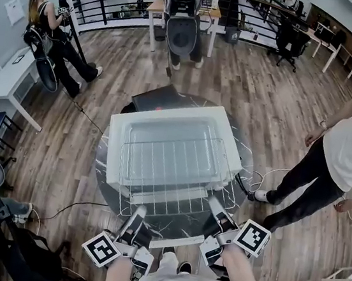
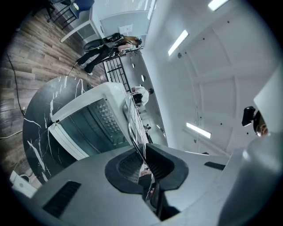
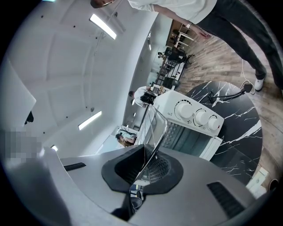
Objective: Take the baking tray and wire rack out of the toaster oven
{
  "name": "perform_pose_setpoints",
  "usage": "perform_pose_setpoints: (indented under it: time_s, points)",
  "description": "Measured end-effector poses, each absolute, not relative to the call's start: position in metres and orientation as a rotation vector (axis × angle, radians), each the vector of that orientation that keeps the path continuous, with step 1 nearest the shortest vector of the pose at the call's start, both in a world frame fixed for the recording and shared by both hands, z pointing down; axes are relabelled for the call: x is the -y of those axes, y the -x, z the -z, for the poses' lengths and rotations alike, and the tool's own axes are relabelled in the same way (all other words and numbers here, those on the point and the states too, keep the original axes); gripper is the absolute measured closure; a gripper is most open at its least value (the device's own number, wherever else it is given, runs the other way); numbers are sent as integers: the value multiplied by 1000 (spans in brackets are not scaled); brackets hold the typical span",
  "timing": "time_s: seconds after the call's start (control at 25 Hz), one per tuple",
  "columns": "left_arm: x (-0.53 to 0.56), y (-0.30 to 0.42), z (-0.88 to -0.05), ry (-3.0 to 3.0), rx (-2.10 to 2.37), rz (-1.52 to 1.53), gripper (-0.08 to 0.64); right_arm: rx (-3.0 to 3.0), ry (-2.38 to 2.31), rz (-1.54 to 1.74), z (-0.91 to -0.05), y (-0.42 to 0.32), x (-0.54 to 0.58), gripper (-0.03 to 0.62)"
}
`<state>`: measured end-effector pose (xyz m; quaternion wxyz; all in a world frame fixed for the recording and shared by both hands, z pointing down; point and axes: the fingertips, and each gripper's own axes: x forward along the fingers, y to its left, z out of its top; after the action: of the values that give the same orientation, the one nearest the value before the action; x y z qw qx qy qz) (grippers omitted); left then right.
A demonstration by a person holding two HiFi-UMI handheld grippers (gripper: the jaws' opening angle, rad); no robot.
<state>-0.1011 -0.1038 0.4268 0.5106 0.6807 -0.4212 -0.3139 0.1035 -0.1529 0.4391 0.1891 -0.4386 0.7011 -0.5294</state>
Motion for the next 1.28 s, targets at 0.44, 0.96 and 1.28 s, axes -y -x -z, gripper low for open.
perform_pose_setpoints:
  time_s: [0.44, 0.96, 1.28]
  points:
    - [119, 108, -434, -1611, 998, 748, 543, -1955, 1244, 1484, -442, -98, 165, 588]
    - [159, 106, -430, -1606, 987, 742, 541, -1939, 1240, 1494, -438, -102, 203, 588]
    - [161, 120, -427, -1598, 972, 764, 540, -1945, 1239, 1498, -436, -87, 206, 588]
